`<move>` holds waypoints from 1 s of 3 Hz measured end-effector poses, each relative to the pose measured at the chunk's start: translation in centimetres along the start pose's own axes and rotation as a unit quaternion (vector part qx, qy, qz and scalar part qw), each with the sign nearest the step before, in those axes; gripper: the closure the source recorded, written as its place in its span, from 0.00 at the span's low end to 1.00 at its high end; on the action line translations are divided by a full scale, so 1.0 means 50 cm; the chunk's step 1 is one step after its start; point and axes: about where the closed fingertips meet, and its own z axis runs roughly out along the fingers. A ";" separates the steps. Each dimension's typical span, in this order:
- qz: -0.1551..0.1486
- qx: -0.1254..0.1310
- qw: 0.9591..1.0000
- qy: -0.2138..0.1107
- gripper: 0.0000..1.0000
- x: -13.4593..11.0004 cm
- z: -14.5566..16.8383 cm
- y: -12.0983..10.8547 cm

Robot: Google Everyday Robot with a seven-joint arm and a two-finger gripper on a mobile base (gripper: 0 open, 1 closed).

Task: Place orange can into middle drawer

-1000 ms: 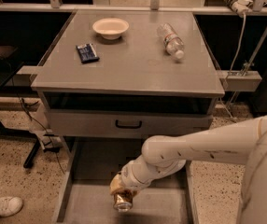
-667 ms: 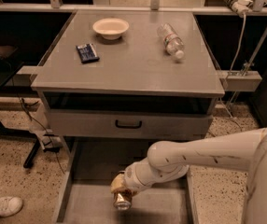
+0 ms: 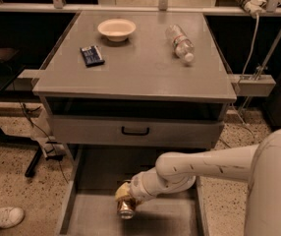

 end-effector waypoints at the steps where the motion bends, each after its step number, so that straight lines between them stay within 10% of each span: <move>1: 0.008 0.001 1.000 0.008 1.00 -0.015 0.025 -0.019; 3: 0.033 -0.002 0.999 0.007 1.00 -0.033 0.048 -0.074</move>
Offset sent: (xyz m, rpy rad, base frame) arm 0.0249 -0.0052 -0.0479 0.0027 0.0590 -0.0297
